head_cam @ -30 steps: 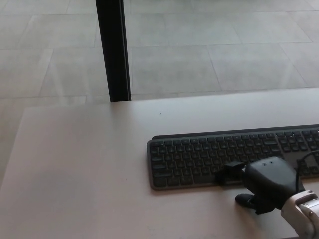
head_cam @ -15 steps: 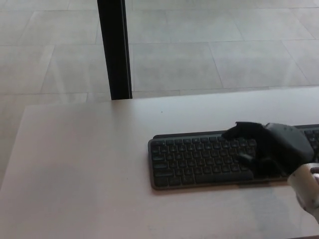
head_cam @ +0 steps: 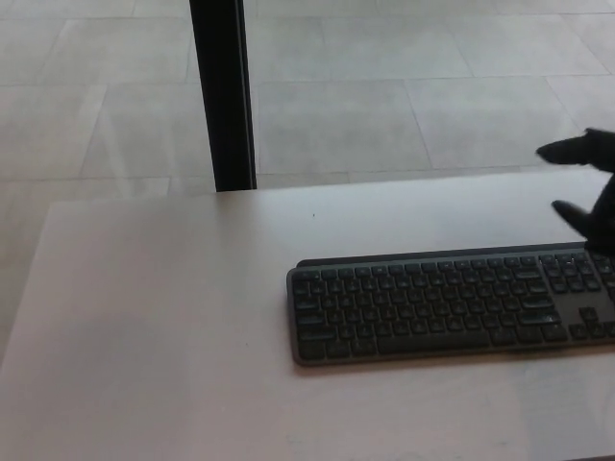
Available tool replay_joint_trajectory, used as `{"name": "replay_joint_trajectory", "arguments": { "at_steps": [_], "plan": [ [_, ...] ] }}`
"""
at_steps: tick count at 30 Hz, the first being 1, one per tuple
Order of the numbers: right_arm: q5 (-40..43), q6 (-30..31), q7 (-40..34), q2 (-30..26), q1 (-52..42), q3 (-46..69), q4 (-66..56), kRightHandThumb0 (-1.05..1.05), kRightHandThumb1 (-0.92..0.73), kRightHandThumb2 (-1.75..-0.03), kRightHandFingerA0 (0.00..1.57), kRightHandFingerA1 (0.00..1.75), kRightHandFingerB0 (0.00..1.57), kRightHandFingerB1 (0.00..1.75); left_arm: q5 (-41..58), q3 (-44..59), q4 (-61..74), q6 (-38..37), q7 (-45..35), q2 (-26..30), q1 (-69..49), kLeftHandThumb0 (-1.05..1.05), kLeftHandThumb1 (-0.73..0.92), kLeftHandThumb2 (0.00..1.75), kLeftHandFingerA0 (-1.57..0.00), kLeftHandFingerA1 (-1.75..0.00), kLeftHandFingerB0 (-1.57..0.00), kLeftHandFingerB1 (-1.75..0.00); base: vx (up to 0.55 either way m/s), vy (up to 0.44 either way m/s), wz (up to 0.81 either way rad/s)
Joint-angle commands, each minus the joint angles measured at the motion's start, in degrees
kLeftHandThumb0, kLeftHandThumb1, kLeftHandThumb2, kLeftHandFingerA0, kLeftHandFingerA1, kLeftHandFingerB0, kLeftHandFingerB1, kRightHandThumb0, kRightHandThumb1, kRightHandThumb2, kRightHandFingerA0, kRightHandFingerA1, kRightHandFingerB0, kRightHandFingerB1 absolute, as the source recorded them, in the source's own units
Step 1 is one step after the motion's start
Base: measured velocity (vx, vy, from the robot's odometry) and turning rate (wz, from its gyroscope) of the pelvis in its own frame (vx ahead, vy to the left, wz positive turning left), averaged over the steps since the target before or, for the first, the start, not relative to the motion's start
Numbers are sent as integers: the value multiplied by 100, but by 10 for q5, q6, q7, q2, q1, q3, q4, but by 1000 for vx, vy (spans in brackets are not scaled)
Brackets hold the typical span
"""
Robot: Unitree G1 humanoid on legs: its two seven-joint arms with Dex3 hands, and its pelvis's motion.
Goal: The robot uses its right fingers to click on the space key of the black keyboard placed on the center of the white desk.
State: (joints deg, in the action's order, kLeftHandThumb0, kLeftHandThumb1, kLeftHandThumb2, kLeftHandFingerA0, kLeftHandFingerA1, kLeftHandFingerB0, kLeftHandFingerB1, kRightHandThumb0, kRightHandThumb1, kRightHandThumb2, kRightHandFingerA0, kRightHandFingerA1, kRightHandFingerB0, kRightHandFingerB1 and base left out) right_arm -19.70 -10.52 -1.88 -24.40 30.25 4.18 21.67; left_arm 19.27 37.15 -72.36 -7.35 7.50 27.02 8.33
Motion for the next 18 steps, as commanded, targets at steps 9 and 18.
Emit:
{"name": "replay_joint_trajectory", "arguments": {
  "at_steps": [9, 18],
  "plan": [
    [298, 179, 46, -154, -119, 480, 62, -40, -30, -88, 131, 131, 72, 72, 7, 6, -5, -14, -1, 14, -14, -42, 53, 56, -81, -80, -80, -58, 0, 0, 0],
    [369, 160, -19, -96, -189, 612, 152, -46, -40, -68, 111, 134, 75, 69, 8, 7, -3, -17, -2, 11, -18, -43, 53, 56, -82, -82, -82, -58, 0, 0, 0]
  ]
}}
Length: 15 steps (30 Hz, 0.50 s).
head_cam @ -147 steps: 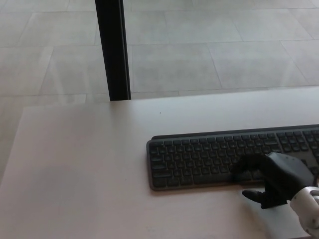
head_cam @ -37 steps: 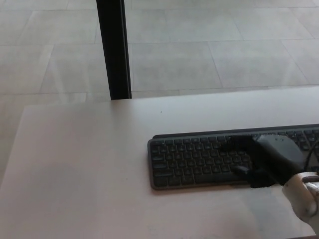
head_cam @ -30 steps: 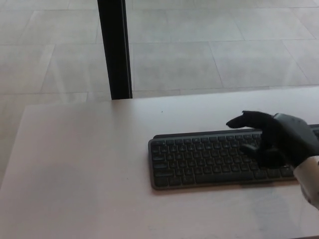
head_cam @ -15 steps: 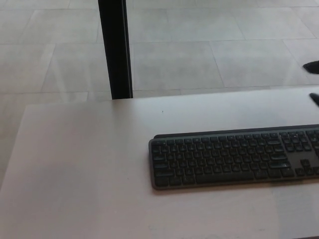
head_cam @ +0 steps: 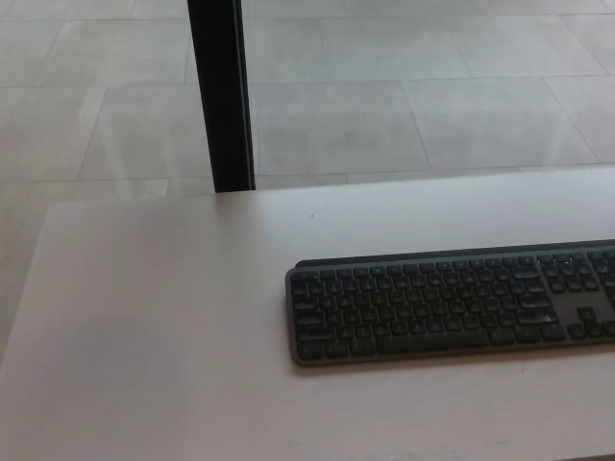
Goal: The robot uses its right fingers to click on the space key of the black keyboard placed on the center of the white desk.
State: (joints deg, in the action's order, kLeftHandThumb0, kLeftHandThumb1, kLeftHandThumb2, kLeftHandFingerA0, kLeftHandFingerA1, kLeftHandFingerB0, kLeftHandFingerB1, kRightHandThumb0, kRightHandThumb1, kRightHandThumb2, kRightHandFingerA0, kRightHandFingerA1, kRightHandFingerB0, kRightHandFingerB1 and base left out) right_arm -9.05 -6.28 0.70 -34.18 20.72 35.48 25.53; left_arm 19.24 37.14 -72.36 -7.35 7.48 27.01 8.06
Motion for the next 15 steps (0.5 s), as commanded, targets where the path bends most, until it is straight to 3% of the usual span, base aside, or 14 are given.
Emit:
{"name": "replay_joint_trajectory", "arguments": {
  "at_steps": [1, 2, 3, 4, 5, 6, 8, 9, 11, 13, 14, 15],
  "plan": [
    [275, 113, -49, 18, -98, 310, 117, -46, -37, -71, 113, 133, 71, 72, 10, 8, -4, -14, -1, 10, -14, -43, 53, 56, -80, -78, -80, -58, 0, 0, 0],
    [275, 109, -55, 25, -98, 314, 121, -49, -29, -86, 119, 122, 73, 78, 13, 11, -4, -14, 0, 9, -14, -43, 52, 56, -82, -80, -82, -59, 0, 0, 0],
    [271, 109, -65, 29, -98, 315, 124, -49, -29, -86, 119, 122, 73, 78, 15, 13, -4, -14, 2, 8, -13, -43, 52, 56, -82, -80, -82, -59, 0, 0, 0],
    [274, 111, -77, 35, -94, 323, 136, -42, -31, -88, 113, 109, 73, 79, 13, 11, -4, -16, -2, 8, -14, -43, 53, 56, -78, -81, -76, -59, 0, 0, 0],
    [279, 114, -89, 42, -89, 331, 149, -42, -31, -88, 113, 109, 73, 79, 11, 8, -3, -19, -7, 8, -16, -43, 53, 56, -78, -81, -76, -59, 0, 0, 0],
    [287, 110, -97, 50, -85, 341, 163, -39, -40, -77, 107, 112, 73, 77, 11, 9, -3, -17, -2, 7, -15, -43, 53, 56, -81, -83, -79, -59, 0, 0, 0],
    [288, 106, -112, 65, -84, 352, 180, -39, -42, -80, 109, 111, 72, 81, 16, 13, -3, -13, 0, 6, -10, -41, 52, 55, -82, -80, -81, -59, 0, 0, 0],
    [292, 113, -125, 72, -79, 361, 189, -42, -34, -91, 113, 113, 76, 85, 19, 16, -3, -12, 2, 5, -9, -42, 52, 55, -82, -80, -83, -59, 0, 0, 0],
    [300, 124, -137, 89, -76, 373, 221, -39, -41, -82, 102, 135, 76, 94, 13, 10, -3, -12, -1, 8, -11, -42, 53, 56, -81, -79, -78, -58, 0, 0, 0],
    [301, 140, -140, 99, -76, 379, 228, -37, -36, -86, 97, 141, 79, 97, 10, 7, -2, -18, -3, 7, -14, -42, 54, 56, -81, -76, -77, -58, 0, 0, 0],
    [303, 149, -143, 104, -75, 383, 237, -38, -37, -88, 106, 151, 98, 109, 7, 5, -3, -19, -4, 8, -16, -43, 54, 56, -83, -79, -77, -58, 0, 0, 0],
    [303, 144, -147, 109, -73, 387, 251, -36, -37, -87, 104, 149, 97, 110, 8, 5, 0, -19, -5, 7, -18, -43, 55, 56, -81, -81, -77, -58, 0, 0, 0]
  ]
}}
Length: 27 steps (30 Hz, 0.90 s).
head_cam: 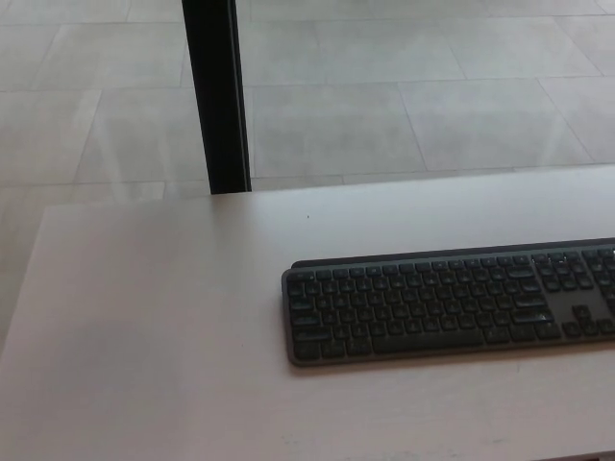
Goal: The robot uses its right fingers to click on the space key of the black keyboard placed on the center of the white desk.
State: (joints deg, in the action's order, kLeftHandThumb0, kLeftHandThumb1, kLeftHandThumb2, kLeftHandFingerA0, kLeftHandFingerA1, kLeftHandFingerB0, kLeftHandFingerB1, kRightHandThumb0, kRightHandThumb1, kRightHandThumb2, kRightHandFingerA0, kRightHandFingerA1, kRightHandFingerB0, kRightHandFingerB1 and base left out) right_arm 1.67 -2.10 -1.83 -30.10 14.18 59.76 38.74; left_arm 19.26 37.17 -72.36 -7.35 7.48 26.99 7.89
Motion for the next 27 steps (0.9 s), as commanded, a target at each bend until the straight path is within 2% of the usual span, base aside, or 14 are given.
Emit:
{"name": "replay_joint_trajectory", "arguments": {
  "at_steps": [1, 2, 3, 4, 5, 6, 7, 8, 9, 11, 14, 20, 24, 27],
  "plan": [
    [186, 96, -116, 70, -12, 136, 125, -38, -37, -90, 104, 142, 102, 113, 9, 6, 0, -22, -9, 6, -18, -43, 55, 56, -79, -78, -77, -58, 0, 0, 0],
    [181, 94, -114, 73, -14, 134, 133, -38, -34, -92, 116, 124, 94, 99, 9, 6, 0, -21, -8, 5, -18, -44, 54, 56, -81, -82, -77, -58, 0, 0, 0],
    [180, 94, -115, 76, -14, 134, 142, -38, -34, -92, 116, 124, 94, 99, 8, 5, -1, -18, -4, 4, -17, -44, 54, 56, -81, -82, -77, -58, 0, 0, 0],
    [178, 94, -123, 79, -11, 134, 143, -42, -36, -91, 112, 111, 83, 92, 8, 5, -2, -17, -2, 4, -15, -44, 54, 56, -79, -78, -78, -58, 0, 0, 0],
    [174, 95, -134, 86, -10, 132, 143, -42, -36, -91, 112, 111, 83, 92, 8, 5, -3, -15, 1, 5, -13, -44, 54, 56, -79, -78, -78, -58, 0, 0, 0],
    [177, 97, -128, 92, -13, 135, 138, -38, -40, -80, 110, 106, 73, 90, 14, 11, -5, -12, 0, 5, -14, -42, 53, 56, -80, -81, -78, -59, 0, 0, 0],
    [179, 94, -122, 98, -14, 135, 138, -35, -39, -81, 106, 100, 70, 86, 18, 15, -6, -10, -4, 6, -13, -41, 54, 56, -77, -76, -78, -59, 0, 0, 0],
    [181, 94, -113, 105, -18, 133, 134, -36, -35, -96, 99, 99, 72, 85, 20, 17, -5, -9, -11, 7, -14, -41, 55, 56, -76, -78, -76, -59, 0, 0, 0],
    [179, 94, -117, 111, -19, 132, 132, -34, -41, -80, 90, 91, 70, 88, 11, 8, -3, -9, -12, 8, -15, -44, 56, 57, -78, -81, -74, -59, 0, 0, 0],
    [181, 96, -121, 113, -19, 130, 130, -33, -41, -80, 83, 87, 69, 86, 11, 8, -2, -5, -11, 8, -11, -44, 55, 56, -78, -82, -74, -59, 0, 0, 0],
    [188, 101, -118, 121, -26, 122, 119, -33, -43, -80, 84, 85, 70, 87, 25, 20, 0, -3, -22, 4, -10, -45, 55, 57, -74, -82, -71, -61, 0, 0, 0],
    [210, 104, -102, 135, -41, 93, 95, -35, -41, -84, 74, 85, 77, 88, -1, 1, -1, -28, -11, 5, -19, -52, 58, 57, -86, -82, -77, -57, 0, 0, 0],
    [232, 103, -86, 137, -51, 73, 84, -34, -38, -81, 76, 90, 72, 84, 6, 5, -2, -26, -11, 6, -22, -55, 58, 57, -85, -76, -71, -56, 0, 0, 0],
    [220, 109, -106, 145, -58, 37, 66, -35, -35, -70, 75, 82, 73, 79, 17, 14, -2, -9, -21, 10, -22, -50, 63, 59, -74, -74, -67, -58, 0, 0, 0]
  ]
}}
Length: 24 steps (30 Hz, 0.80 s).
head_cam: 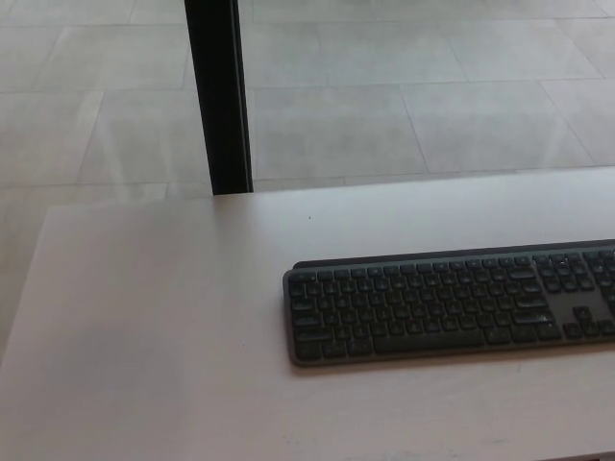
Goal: The robot uses its right fingers to click on the space key of the black keyboard placed on the center of the white desk.
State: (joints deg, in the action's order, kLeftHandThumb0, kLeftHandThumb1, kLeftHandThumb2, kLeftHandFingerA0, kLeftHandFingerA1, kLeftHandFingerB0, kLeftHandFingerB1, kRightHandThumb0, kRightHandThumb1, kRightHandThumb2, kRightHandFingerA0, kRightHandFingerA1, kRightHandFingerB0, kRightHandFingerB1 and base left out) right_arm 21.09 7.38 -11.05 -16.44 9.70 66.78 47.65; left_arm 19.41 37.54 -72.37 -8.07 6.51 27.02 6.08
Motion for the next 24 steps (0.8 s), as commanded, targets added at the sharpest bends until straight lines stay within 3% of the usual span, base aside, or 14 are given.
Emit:
{"name": "replay_joint_trajectory", "arguments": {
  "at_steps": [1, 6, 7, 8, 13, 17, 20, 24],
  "plan": [
    [26, 17, -17, 10, -16, -43, -28, -35, -35, -70, 75, 82, 73, 79, 20, 15, -2, 3, -11, 10, -1, -50, 63, 59, -74, -74, -67, -58, 0, 0, 0],
    [50, 14, 10, 12, -20, -77, -38, -35, -33, -68, 85, 82, 69, 76, 14, 10, -3, 5, -8, 9, 4, -51, 67, 60, -73, -72, -69, -62, 0, 0, 0],
    [58, 12, 26, 11, -23, -82, -37, -36, -28, -81, 80, 85, 66, 78, 15, 12, -2, 5, -10, 8, 3, -52, 66, 60, -72, -74, -66, -59, 0, 0, 0],
    [66, 15, 25, 11, -21, -80, -35, -33, -34, -68, 80, 83, 69, 76, 14, 11, -2, 7, -8, 9, 3, -51, 66, 60, -71, -71, -65, -57, 0, 0, 0],
    [70, 6, 8, 9, -23, -100, -30, -36, -36, -70, 80, 86, 71, 78, 8, 4, -1, 3, -12, 11, 6, -49, 65, 59, -68, -67, -70, -59, 0, 0, 0],
    [72, 9, -2, 10, -31, -112, -33, -36, -35, -69, 84, 85, 75, 77, 9, 2, 4, -2, -19, 12, 2, -49, 64, 59, -69, -74, -66, -57, 0, 0, 0],
    [84, 11, -2, 9, -25, -115, -37, -32, -38, -71, 80, 86, 75, 79, 14, 7, 1, -4, -18, 9, 10, -51, 60, 58, -75, -74, -74, -62, 0, 0, 0],
    [87, 2, 14, 2, -25, -123, -21, -35, -37, -71, 82, 89, 73, 80, 16, 8, -2, -10, -26, 9, 6, -55, 61, 58, -69, -71, -70, -61, 0, 0, 0]
  ]
}}
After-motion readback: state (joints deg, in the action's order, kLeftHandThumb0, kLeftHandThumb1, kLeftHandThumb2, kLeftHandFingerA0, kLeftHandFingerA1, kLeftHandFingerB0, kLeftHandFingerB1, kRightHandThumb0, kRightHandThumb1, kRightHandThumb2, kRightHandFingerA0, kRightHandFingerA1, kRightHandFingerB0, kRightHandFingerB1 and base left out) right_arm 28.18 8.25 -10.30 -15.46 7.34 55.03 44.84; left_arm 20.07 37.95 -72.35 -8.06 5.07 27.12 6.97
